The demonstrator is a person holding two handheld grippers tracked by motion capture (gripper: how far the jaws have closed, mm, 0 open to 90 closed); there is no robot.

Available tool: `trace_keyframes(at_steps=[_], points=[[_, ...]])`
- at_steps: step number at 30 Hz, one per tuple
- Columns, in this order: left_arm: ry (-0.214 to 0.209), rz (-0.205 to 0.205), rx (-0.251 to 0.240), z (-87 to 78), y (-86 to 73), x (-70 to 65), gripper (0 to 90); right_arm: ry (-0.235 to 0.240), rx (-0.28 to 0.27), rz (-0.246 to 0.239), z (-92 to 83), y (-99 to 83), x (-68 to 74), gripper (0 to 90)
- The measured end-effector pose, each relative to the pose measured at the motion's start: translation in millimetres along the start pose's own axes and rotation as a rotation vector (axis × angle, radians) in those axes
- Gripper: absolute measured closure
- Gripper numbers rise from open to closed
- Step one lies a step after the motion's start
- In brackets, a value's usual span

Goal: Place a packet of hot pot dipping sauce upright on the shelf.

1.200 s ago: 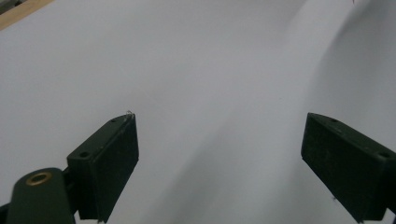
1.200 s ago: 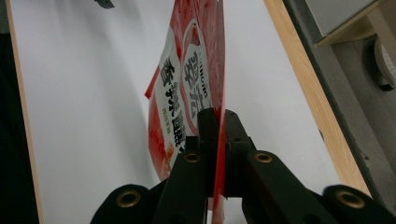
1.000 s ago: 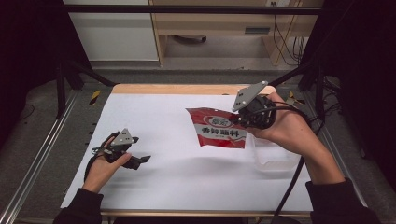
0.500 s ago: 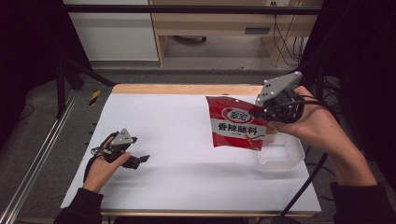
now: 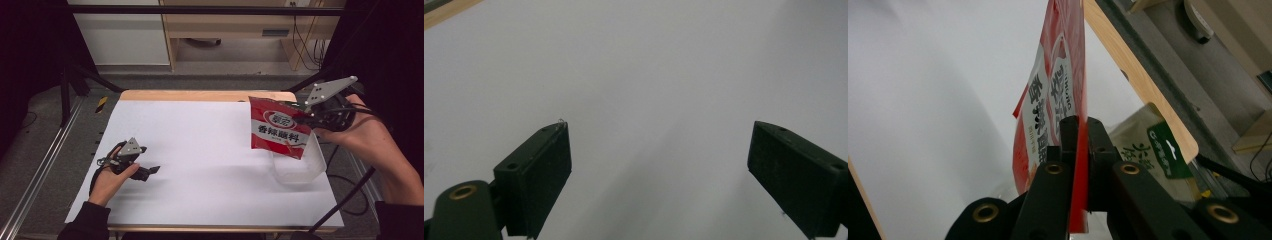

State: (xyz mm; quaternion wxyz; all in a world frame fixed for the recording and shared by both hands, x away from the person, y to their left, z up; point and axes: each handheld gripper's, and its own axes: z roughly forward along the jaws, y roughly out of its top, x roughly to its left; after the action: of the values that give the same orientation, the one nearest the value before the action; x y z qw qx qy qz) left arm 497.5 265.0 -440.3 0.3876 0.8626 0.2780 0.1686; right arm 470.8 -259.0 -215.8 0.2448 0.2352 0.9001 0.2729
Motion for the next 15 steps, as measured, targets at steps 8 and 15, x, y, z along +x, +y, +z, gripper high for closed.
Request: trace_keyframes(at_steps=[8,15], points=[[0.003,-0.003,-0.007,-2.3,-0.6,0.9,10.4,-0.026,0.023,0.048,-7.4,-21.3,-10.4,89.5],[0.009,-0.009,-0.007,-3.3,-1.6,1.6,10.4,-0.039,0.020,0.093,-10.0,-37.3,-19.4,89.5]])
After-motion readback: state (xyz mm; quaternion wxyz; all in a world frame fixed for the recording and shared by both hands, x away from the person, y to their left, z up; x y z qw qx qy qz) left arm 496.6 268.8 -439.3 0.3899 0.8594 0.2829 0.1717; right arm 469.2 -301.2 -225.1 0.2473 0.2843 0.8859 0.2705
